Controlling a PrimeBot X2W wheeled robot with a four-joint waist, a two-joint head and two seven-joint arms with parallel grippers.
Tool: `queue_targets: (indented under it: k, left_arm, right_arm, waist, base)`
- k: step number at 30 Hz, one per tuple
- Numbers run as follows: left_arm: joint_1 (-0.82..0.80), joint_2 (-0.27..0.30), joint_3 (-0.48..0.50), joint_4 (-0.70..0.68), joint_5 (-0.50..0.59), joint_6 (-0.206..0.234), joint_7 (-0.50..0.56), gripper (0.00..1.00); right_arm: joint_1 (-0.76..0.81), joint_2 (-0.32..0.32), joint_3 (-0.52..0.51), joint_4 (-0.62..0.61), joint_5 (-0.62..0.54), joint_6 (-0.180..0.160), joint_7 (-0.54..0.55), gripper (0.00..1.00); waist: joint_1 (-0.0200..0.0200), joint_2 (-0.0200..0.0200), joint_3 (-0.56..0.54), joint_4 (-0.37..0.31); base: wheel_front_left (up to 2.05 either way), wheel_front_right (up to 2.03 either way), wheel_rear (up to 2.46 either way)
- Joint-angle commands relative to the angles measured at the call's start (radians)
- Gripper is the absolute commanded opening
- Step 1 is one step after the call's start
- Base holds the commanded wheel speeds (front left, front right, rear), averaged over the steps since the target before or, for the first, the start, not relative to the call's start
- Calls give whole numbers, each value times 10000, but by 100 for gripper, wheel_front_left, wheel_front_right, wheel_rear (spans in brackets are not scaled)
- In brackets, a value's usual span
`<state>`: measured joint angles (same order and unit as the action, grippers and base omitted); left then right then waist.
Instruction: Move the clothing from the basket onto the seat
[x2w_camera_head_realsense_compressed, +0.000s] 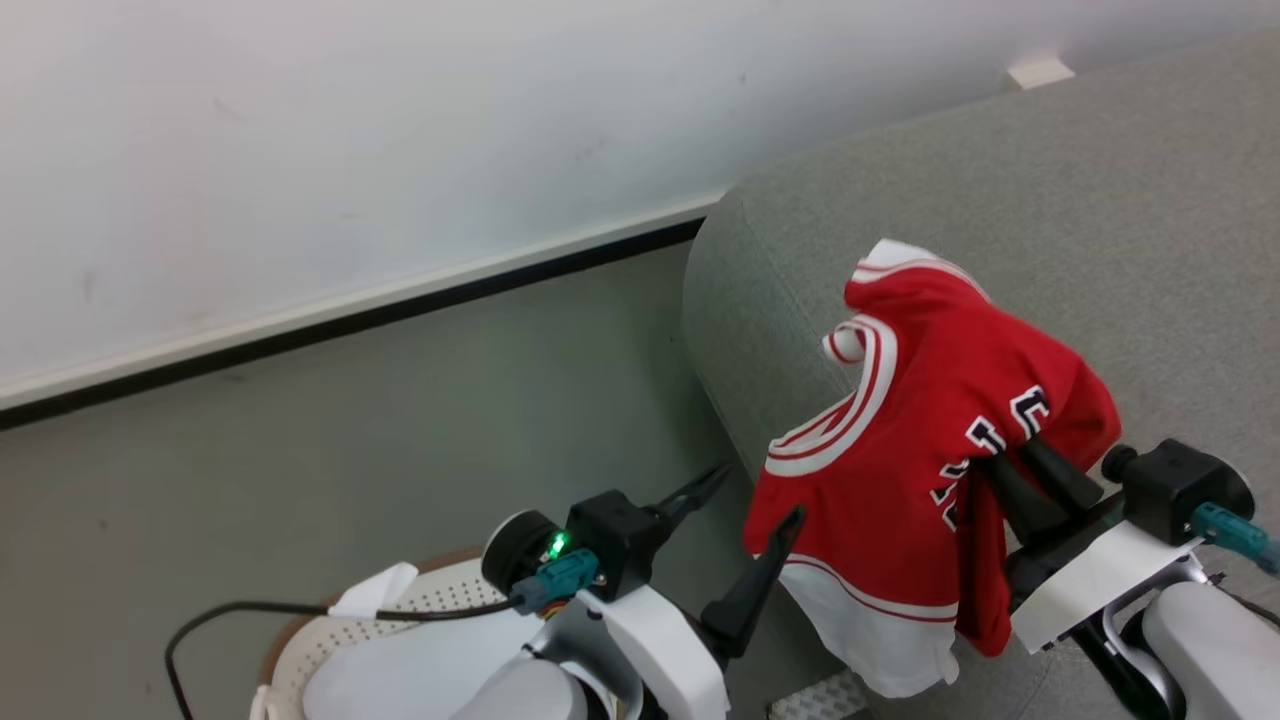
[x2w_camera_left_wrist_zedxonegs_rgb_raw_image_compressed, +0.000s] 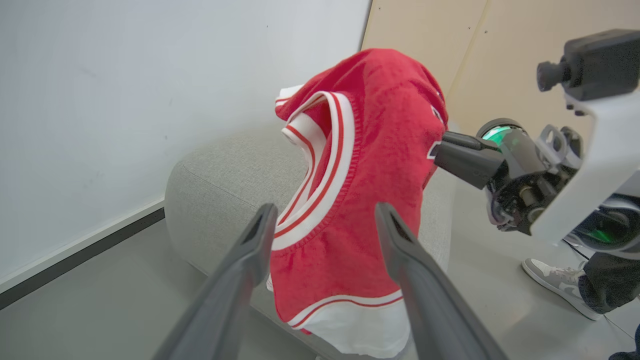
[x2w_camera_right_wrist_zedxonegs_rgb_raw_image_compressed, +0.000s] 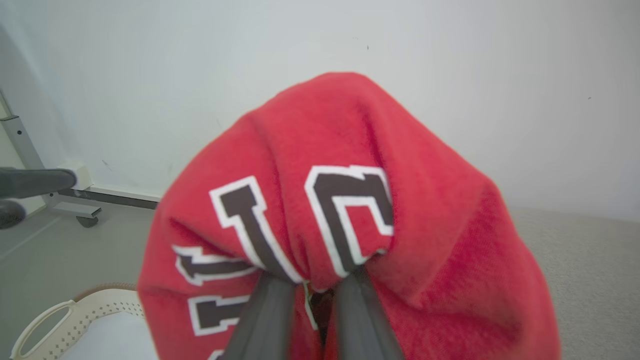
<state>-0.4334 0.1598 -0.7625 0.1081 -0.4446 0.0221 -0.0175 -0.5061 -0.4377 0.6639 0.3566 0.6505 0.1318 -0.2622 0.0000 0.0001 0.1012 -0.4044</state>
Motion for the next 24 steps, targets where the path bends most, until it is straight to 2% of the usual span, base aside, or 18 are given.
queue_targets:
  k: [1, 8, 14, 19, 24]
  left_arm:
    - [-138, 30, -26, -60, 120, -36, 22, 100]
    - [-1167, 83, -157, -278, 531, -263, 179, 100]
    - [-2405, 100, -219, -538, 1016, -545, 355, 100]
    - [-3404, 22, -94, -845, 1292, -667, 207, 100]
    - [-4075, 42, 21, -971, 1627, -660, -78, 100]
  right_arm:
    - [64, -14, -132, -52, -103, -21, -40, 0]
    - [-857, 12, -1489, -376, -572, -21, -40, 0]
    - [-2668, -412, -2767, -17, -983, -21, -40, 0]
    - [-4424, -1112, -4020, 760, -917, -23, 91, 0]
    - [-5808, -1757, -5313, 2116, -955, -23, 452, 0]
  waist:
    - [0, -1, 240, 35]
    - [0, -1, 1836, 672]
    - [0, -1, 3680, 1368]
    - [0, -1, 5046, 1865]
    - [0, -1, 5977, 2231]
  base:
    - [0, 0, 0]
    - [0, 0, 0]
    - [0, 0, 0]
    - [0, 0, 0]
    - [0, 0, 0]
